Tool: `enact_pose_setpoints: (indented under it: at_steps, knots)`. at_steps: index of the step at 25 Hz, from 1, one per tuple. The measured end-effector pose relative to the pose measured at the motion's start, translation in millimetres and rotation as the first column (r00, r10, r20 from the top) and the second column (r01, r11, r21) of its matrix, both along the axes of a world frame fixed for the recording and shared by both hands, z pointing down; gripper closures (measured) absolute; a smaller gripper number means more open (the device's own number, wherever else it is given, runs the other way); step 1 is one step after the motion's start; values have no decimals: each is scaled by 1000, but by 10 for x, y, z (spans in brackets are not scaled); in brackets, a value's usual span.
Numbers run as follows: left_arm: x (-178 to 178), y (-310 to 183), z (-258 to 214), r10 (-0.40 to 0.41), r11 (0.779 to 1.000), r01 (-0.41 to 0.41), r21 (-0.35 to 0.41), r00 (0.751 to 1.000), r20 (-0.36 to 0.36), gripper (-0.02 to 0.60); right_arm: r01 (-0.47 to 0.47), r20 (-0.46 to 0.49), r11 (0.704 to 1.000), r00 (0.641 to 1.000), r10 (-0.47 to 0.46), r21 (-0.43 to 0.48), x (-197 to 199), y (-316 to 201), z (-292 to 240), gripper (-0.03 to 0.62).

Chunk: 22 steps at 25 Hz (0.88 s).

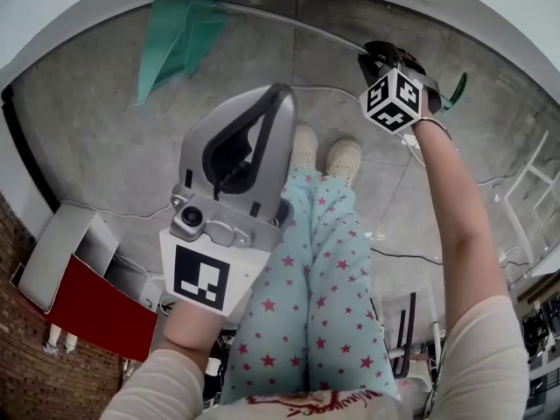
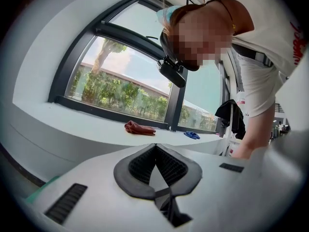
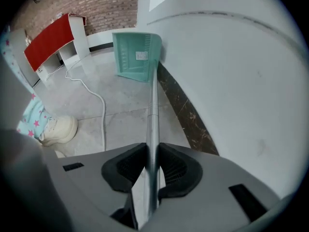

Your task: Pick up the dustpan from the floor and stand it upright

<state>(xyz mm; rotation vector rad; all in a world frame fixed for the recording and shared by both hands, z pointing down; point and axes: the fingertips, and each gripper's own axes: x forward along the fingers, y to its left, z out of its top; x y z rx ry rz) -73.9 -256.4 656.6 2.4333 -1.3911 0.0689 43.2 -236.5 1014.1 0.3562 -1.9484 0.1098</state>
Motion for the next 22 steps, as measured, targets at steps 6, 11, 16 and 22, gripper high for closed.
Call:
enact_pose_setpoints:
  at_steps: [6,11,16,22]
  knots:
    - [118,-52,-567,-3,1000,3,28,1000,-12,563,24,7,1000,1000,-24,11,-79,-34,-612,497]
    - [197,-66,-1065,0,999,1,48,1000,-14,563,34,-41,999,999,-35,-15,-81,-47,-1136,497]
    - [217,-69,-1493,1,998,1,67,1000,-23,563,47,-125,998,991,-52,-44,-38,-76,-1554,497]
    - [219,-47,-1884,-8,996,11,89,999,-36,563,69,-221,996,972,-81,-61,89,-67,-1929,497]
